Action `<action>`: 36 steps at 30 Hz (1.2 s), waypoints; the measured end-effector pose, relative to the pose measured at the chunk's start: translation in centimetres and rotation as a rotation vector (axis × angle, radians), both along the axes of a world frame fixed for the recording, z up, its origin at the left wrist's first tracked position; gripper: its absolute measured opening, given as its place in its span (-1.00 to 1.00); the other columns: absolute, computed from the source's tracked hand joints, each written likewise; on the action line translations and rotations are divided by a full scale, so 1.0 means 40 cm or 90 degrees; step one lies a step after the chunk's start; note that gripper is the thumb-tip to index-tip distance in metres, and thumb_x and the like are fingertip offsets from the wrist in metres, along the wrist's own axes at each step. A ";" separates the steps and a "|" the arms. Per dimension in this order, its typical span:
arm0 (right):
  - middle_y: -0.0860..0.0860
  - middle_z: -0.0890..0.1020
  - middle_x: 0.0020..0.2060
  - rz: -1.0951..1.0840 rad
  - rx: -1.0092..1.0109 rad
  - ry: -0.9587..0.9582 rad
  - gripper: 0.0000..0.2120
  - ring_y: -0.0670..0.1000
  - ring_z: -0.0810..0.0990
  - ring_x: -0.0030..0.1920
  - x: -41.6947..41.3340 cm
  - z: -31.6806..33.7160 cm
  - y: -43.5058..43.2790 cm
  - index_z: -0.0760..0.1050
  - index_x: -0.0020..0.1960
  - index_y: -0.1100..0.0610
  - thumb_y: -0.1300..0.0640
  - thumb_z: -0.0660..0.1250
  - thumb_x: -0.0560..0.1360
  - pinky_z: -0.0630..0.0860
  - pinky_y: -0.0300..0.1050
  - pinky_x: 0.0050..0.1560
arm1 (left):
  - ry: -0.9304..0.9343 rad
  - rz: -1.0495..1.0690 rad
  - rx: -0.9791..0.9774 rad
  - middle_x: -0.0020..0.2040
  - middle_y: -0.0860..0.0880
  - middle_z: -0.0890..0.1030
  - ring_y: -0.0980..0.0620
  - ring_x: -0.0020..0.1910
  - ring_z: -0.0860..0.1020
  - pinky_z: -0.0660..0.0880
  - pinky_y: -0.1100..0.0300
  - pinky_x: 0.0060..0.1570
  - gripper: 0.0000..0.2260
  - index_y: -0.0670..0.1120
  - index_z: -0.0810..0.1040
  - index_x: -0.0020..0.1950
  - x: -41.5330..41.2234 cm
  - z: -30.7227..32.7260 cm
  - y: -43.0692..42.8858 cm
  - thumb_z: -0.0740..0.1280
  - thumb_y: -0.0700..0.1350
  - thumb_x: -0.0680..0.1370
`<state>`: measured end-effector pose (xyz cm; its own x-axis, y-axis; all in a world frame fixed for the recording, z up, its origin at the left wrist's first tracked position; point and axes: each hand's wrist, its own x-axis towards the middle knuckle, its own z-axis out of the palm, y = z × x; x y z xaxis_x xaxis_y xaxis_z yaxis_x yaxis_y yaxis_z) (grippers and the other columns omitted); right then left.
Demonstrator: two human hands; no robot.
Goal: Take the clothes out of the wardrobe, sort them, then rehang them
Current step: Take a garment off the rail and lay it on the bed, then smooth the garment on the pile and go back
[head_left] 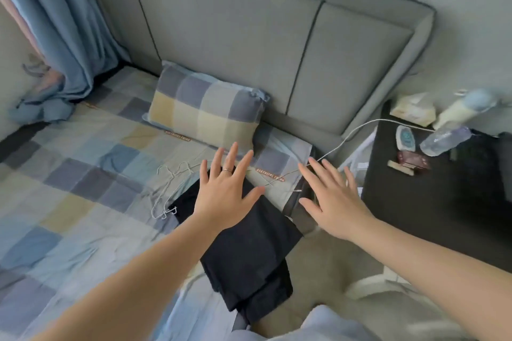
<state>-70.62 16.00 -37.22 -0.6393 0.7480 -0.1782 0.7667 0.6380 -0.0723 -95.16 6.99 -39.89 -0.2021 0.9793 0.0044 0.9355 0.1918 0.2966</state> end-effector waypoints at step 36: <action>-0.12 -0.17 0.58 -0.834 0.561 -0.195 -0.35 -0.04 -0.21 0.56 1.953 0.963 -0.870 -0.25 0.56 -0.16 -0.23 -0.01 0.60 -0.21 0.19 0.51 | -0.154 -0.961 0.572 0.65 0.05 -0.12 -0.09 0.61 -0.16 -0.15 -0.21 0.54 -0.32 0.19 -0.06 0.62 2.331 0.957 -0.056 -0.06 0.41 0.56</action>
